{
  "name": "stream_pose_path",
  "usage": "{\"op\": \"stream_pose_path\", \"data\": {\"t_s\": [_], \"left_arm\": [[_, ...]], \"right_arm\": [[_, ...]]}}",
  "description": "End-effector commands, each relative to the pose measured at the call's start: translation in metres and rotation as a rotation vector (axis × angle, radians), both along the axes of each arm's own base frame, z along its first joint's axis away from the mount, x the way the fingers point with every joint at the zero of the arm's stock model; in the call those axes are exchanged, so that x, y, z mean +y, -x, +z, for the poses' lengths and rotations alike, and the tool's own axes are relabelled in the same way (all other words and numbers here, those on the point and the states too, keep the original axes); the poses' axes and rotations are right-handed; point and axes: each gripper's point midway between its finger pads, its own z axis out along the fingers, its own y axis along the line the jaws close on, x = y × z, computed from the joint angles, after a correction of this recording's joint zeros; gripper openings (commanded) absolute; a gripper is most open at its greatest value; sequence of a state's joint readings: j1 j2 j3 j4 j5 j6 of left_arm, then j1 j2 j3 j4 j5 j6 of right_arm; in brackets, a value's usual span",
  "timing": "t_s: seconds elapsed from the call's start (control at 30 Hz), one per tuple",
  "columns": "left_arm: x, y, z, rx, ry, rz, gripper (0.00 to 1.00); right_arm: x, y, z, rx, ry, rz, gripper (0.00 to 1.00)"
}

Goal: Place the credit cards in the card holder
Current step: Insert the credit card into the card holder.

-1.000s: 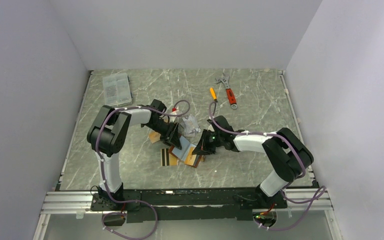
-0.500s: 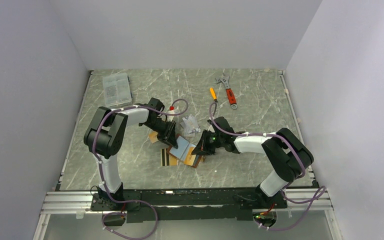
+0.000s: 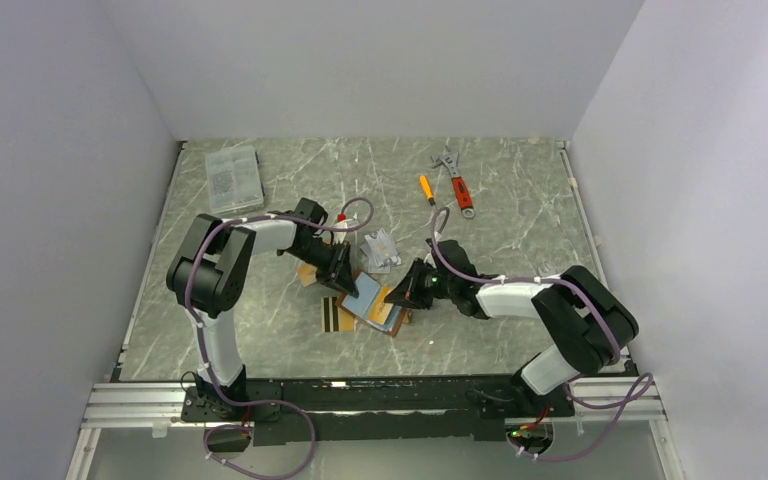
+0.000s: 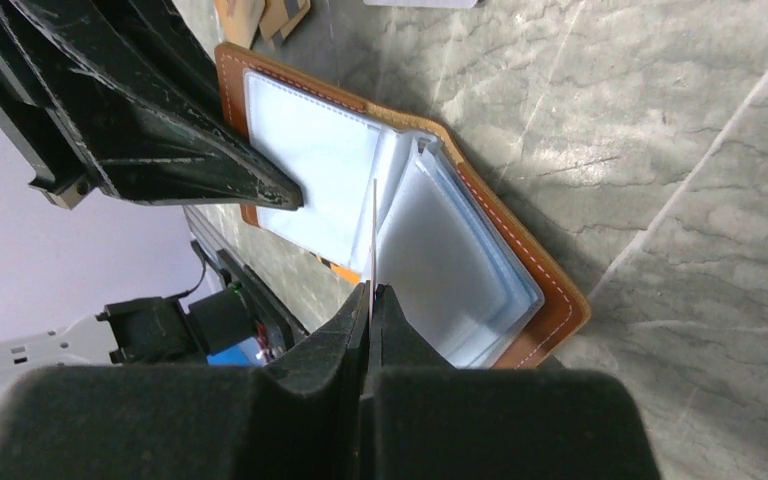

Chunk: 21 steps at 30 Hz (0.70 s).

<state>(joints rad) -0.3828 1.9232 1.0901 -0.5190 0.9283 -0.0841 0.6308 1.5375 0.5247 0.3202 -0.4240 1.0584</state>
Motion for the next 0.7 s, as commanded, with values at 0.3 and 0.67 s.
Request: {"op": "stream_pose_path", "data": {"t_s": [0.3, 0.67], "left_arm": [[-0.011, 0.012, 0.003, 0.110, 0.111, 0.042, 0.08], [-0.006, 0.013, 0.002, 0.060, 0.071, 0.058, 0.12]], "right_arm": [[0.003, -0.021, 0.007, -0.082, -0.063, -0.150, 0.00], [0.004, -0.010, -0.002, -0.064, -0.028, -0.170, 0.00]]}}
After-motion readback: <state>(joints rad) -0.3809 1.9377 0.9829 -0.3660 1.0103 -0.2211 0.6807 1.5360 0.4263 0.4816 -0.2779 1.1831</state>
